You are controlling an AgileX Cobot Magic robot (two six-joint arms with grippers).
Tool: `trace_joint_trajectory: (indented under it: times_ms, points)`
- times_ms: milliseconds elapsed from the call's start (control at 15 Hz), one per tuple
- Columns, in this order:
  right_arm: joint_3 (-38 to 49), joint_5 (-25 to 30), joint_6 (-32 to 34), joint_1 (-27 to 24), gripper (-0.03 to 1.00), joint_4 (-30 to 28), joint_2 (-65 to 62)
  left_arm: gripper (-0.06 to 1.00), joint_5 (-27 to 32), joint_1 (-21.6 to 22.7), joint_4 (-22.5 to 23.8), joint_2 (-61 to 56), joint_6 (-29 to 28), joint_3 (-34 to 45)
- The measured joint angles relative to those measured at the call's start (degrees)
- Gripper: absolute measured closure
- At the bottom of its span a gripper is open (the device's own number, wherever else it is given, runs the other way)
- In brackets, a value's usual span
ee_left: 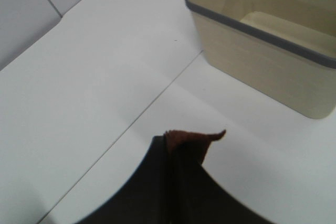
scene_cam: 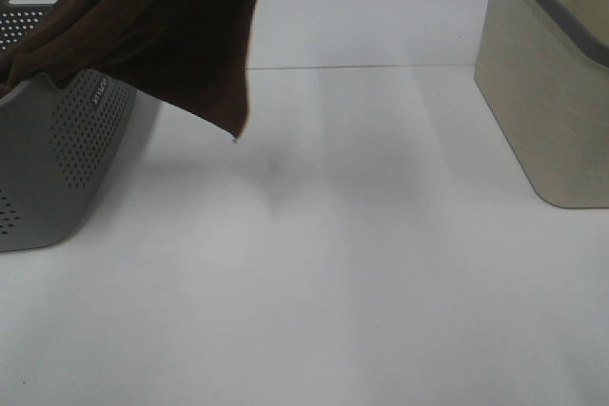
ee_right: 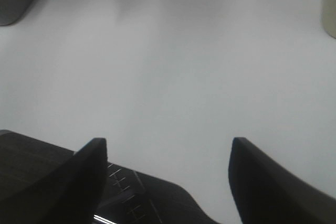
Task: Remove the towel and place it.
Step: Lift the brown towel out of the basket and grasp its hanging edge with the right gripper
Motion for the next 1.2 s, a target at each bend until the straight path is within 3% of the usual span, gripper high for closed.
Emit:
trace_joint_trajectory:
  times_ms: [133,267,533,733,933,1200]
  points:
    - [0.0,-3.9,-9.22,0.0,0.33,9.22,7.91,0.94,-0.11,-2.98,-1.89,0.0,0.06,0.0]
    - [0.0,-6.25,-24.06,0.0,0.33,21.08,15.99,0.94,-1.26,-4.35,-4.58,0.0,0.06,0.0]
    - [0.0,-7.73,-60.56,0.0,0.33,51.05,31.28,0.94,-3.55,-4.41,-9.51,0.11,0.23,0.0]
    - [0.0,-8.94,-77.41,0.0,0.32,65.26,42.23,0.94,-4.93,-4.41,-10.03,0.11,0.29,0.0]
    - [0.0,-12.43,-82.56,0.0,0.26,70.3,48.47,0.94,-5.84,-4.41,-10.03,0.11,0.34,0.0]
    - [-1.03,-12.55,-86.63,0.0,0.25,73.74,55.18,0.94,-5.96,-4.41,-10.03,0.11,0.34,0.0]
